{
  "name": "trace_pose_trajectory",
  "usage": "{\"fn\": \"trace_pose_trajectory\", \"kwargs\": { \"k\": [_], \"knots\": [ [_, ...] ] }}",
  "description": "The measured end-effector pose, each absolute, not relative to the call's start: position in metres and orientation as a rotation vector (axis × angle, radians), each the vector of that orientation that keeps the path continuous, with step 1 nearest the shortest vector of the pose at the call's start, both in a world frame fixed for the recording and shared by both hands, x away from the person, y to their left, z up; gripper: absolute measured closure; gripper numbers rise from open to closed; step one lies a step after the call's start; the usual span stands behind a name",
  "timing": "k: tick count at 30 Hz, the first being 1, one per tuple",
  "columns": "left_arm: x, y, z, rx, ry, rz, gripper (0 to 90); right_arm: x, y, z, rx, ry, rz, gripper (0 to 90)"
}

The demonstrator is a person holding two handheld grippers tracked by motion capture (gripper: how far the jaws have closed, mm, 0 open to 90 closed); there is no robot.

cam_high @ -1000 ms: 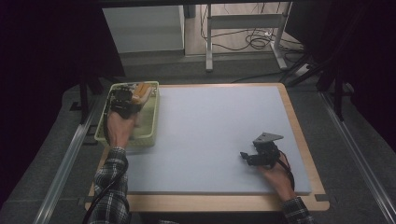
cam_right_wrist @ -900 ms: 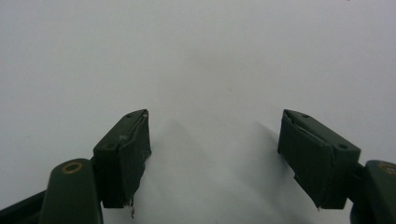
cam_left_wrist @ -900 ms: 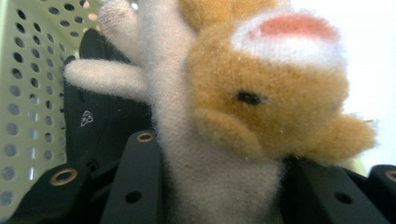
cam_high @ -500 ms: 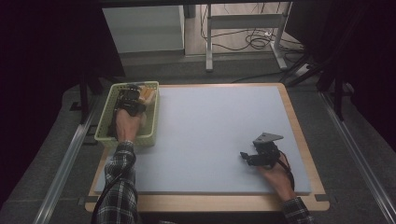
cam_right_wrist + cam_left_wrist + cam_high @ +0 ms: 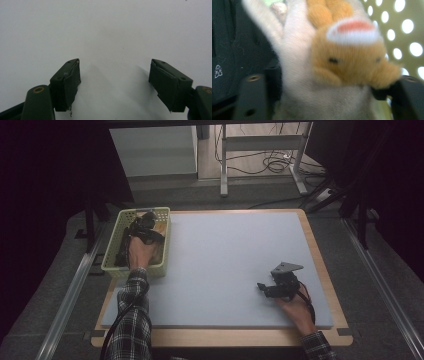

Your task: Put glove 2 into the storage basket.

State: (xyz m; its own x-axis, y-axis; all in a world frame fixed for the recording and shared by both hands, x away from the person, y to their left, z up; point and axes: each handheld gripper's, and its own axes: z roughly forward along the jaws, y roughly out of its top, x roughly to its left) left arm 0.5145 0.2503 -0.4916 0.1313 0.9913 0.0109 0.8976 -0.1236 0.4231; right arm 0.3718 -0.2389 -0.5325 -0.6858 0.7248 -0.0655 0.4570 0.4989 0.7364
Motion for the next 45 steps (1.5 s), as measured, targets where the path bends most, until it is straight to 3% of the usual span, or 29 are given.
{"fn": "trace_pose_trajectory", "kwargs": {
  "k": [5, 45],
  "knots": [
    [0.512, 0.255, -0.486, 2.047, 1.833, 0.390, 11.8, 0.372, -0.239, -0.533, 0.984, 2.379, 1.009, 24.8],
    [0.453, 0.290, -0.452, 1.962, 1.542, 0.464, 2.1, 0.371, -0.238, -0.532, 0.982, 2.374, 0.997, 23.4]
  ]
}}
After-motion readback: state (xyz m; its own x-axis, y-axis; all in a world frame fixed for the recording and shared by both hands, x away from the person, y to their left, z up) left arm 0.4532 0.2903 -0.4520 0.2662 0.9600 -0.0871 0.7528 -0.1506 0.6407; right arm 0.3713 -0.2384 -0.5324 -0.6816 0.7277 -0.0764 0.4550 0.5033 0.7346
